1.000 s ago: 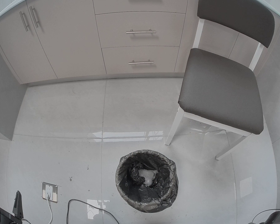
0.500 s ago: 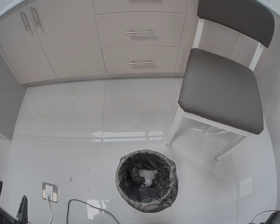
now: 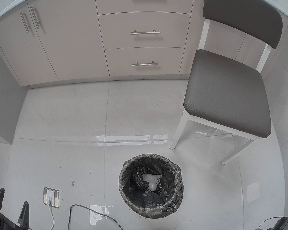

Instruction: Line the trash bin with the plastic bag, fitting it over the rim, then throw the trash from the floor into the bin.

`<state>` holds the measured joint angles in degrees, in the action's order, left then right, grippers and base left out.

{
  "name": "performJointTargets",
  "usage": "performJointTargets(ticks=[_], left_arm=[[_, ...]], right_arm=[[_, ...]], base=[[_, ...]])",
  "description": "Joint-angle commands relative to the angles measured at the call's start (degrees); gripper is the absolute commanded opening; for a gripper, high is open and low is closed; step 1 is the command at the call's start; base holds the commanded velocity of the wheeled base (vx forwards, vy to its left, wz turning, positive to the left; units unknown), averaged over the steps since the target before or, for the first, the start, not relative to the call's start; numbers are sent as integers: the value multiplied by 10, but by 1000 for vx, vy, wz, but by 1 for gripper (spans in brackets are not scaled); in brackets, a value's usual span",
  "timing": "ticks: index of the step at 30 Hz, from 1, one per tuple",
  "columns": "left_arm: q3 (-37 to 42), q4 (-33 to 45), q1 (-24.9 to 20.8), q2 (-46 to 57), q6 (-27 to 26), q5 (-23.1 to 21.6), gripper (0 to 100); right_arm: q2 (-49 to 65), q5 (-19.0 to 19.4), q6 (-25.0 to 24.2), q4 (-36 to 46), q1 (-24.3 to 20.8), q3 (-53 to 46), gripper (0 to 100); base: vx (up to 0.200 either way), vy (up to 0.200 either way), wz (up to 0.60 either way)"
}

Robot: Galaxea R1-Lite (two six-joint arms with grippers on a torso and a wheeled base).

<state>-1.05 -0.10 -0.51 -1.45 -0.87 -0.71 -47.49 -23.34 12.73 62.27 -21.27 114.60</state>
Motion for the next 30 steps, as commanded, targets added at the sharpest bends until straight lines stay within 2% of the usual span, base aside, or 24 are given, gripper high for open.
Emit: performJointTargets(ticks=[1, 6, 8, 22, 30], left_arm=[[-1, 2, -5, -7, 0, -2, 100], [-1, 1, -5, -7, 0, -2, 100], [2, -3, -1, 0, -10, -4, 100], [4, -8, 5, 15, -11, -3, 100], [1, -3, 4, 15, -10, -3, 100]], right_arm=[[7, 0, -1, 0, 2, 0, 0], [23, -21, 0, 11, 7, 0, 0], [59, -40, 0, 51, 10, 0, 0], [175, -40, 0, 55, 66, 0, 0], [198, -36, -8, 58, 68, 0, 0]], base=[[0, 0, 0], [0, 0, 0], [0, 0, 0], [0, 0, 0], [0, 0, 0]])
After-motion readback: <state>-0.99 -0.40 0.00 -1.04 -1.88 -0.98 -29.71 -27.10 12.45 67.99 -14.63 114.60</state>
